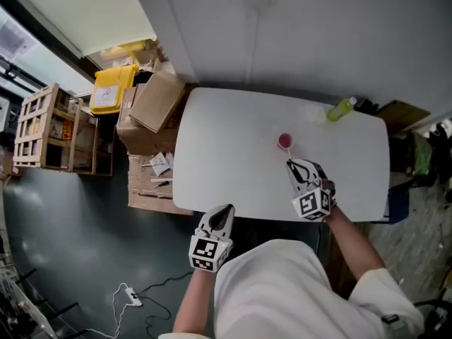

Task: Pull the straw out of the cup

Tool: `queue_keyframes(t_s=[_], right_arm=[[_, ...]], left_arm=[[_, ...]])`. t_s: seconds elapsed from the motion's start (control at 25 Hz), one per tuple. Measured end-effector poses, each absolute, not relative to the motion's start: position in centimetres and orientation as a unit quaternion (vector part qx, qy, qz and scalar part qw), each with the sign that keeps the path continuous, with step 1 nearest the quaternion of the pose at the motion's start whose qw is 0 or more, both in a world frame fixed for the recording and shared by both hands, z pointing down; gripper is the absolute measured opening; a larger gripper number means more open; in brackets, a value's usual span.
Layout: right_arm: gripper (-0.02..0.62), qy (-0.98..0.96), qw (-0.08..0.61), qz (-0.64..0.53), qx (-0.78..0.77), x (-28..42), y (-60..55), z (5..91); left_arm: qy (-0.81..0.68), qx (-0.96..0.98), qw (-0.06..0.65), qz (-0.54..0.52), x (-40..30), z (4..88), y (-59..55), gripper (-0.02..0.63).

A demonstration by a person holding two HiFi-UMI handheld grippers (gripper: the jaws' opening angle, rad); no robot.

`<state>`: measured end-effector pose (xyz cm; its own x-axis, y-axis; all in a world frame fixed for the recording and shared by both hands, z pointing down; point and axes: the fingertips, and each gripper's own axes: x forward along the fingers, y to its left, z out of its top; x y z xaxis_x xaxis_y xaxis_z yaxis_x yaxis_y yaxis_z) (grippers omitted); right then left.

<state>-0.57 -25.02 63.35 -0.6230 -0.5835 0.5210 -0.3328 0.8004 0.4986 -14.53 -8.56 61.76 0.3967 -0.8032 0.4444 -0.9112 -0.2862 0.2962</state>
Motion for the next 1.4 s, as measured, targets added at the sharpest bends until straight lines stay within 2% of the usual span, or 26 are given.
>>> queue_keyframes(t_s=[0.6,1.4], right_arm=[[0.049,-0.870,0.328,-0.183,0.320,3.1,-14.2,56.6],[0.049,-0.889,0.228,-0.087,0.387,12.2,-8.1,51.1]], left_arm=[[-0.474,0.850,0.202,0.109,-13.2,58.6,-3.7,0.002],[-0.453,0.864,0.195,0.102,-6.6,55.5,-0.2,0.002]])
